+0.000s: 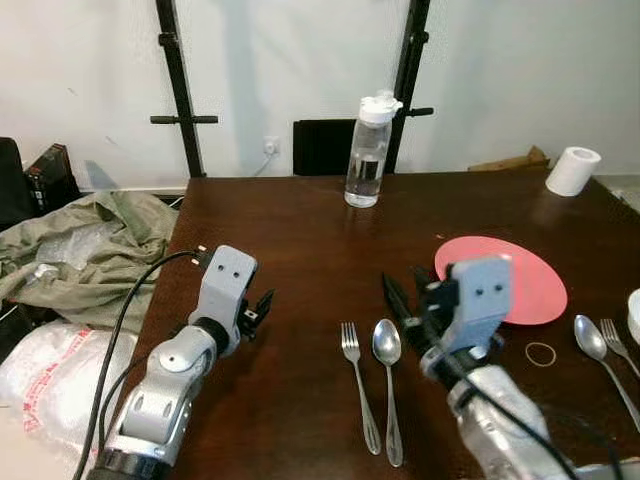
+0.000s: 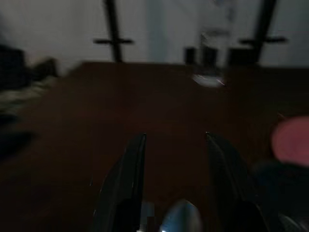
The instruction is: Setting the table
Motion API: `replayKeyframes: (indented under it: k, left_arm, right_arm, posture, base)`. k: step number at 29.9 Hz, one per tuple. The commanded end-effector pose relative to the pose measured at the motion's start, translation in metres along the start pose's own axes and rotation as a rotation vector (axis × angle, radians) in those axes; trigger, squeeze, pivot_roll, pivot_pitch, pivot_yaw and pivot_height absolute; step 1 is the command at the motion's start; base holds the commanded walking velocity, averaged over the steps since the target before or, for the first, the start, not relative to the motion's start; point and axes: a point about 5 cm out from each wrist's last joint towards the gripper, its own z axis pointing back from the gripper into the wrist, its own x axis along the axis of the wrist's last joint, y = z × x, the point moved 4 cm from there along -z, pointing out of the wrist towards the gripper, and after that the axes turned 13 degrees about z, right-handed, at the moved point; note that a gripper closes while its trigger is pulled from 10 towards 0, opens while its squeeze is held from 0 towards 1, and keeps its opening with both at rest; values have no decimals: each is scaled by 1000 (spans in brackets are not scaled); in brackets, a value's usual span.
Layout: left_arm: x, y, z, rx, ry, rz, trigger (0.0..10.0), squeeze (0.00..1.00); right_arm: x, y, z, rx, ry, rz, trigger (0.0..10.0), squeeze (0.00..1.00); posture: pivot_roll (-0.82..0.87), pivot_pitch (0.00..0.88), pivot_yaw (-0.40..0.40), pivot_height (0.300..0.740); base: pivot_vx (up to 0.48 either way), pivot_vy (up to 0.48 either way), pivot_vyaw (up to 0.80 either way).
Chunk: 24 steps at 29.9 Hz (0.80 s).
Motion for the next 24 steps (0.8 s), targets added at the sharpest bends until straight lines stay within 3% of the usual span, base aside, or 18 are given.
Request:
replayKeyframes:
  k: [1, 10, 16, 24]
  left_arm:
    - [-2, 4, 5, 37, -6, 28, 10000, 0]
    - [2, 8, 8, 107, -46, 55, 10000, 0]
    - [5, 7, 9, 110, -62, 77, 10000, 0]
    - [14, 7, 8, 110, -76, 72, 10000, 0]
  right_arm:
    - [-3, -12, 0, -64, -1, 13, 10000, 0]
    - [-9, -21, -8, -71, -27, 48, 10000, 0]
    - [-13, -22, -6, -93, -10, -43, 10000, 0]
    - [-18, -25, -8, -100, -5, -66, 10000, 0]
  posture:
    - [48, 63, 73, 740]
    - [58, 58, 54, 740]
    - [50, 64, 55, 740]
    - [79, 80, 59, 740]
  base:
    - [0, 0, 0]
    - [0, 0, 0]
    - [0, 0, 0]
    - [-285, 0, 0]
